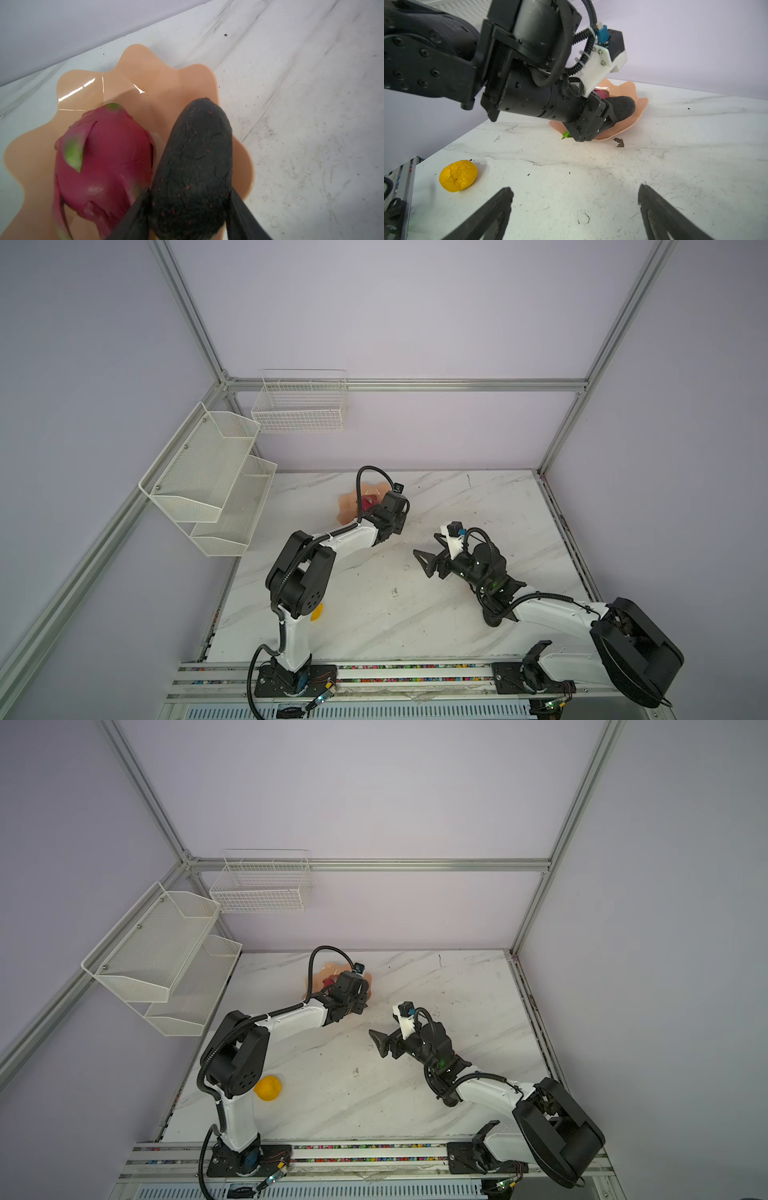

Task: Place and organize the fake fruits in the fruit bowl
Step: 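Carry the avocado with the left gripper and release it beside the dragon fruit, then lower the left gripper onto the yellow pear and grasp it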

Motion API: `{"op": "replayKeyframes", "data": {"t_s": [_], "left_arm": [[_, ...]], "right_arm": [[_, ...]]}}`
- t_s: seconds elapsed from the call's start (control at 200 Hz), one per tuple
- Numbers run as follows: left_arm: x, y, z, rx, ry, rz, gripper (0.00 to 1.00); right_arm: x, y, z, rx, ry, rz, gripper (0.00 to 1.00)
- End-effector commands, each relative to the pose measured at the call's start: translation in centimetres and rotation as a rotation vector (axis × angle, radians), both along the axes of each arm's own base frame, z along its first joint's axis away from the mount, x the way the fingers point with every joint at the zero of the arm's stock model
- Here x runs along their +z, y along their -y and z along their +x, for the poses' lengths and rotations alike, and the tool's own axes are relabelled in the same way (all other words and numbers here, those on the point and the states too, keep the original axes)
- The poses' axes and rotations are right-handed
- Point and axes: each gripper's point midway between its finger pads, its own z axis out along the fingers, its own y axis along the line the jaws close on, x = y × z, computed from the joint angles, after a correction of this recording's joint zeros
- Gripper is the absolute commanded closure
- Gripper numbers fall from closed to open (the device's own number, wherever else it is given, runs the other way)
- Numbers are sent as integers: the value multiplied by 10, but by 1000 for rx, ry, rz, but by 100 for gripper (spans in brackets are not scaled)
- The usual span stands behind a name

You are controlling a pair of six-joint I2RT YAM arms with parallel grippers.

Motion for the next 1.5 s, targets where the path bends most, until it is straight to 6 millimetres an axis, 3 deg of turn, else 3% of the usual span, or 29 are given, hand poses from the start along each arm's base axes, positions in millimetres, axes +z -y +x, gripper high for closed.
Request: {"op": "replayKeyframes", "data": {"t_s": [0.0, 0.37, 0.57, 0.71, 0.82, 1.01, 1.095, 1.16, 1.245, 1.37, 1.495], "left_arm": [[46, 2, 23, 24, 95, -43, 47], [39, 1, 21, 23, 70, -42, 32], [71, 0, 14, 19, 119, -94, 29], [100, -22, -10, 88, 175, -111, 28], [97, -70, -48, 272, 187, -121, 26], [68, -183, -152, 787, 217, -177, 23], [62, -215, -190, 963, 211, -200, 20], [62, -229, -213, 1062, 170, -182, 18], [46, -240, -250, 1248, 46, -181, 17], [12, -225, -288, 1428, -196, -211, 15], [10, -220, -305, 1517, -191, -185, 13]], "right_arm": [[13, 4, 0, -10, 37, 34, 3], [12, 4, 1, -10, 38, 31, 3], [13, 3, 0, -4, 39, 34, 3], [14, 1, -3, 20, 45, 30, 3], [16, -15, -17, 98, 54, 36, 3], [19, -57, -52, 240, 94, 29, 3], [23, -64, -63, 301, 92, 65, 3], [25, -65, -65, 314, 99, 70, 3], [23, -62, -64, 301, 105, 53, 3], [22, -62, -65, 305, 104, 44, 3], [18, -64, -65, 313, 97, 33, 3]]}}
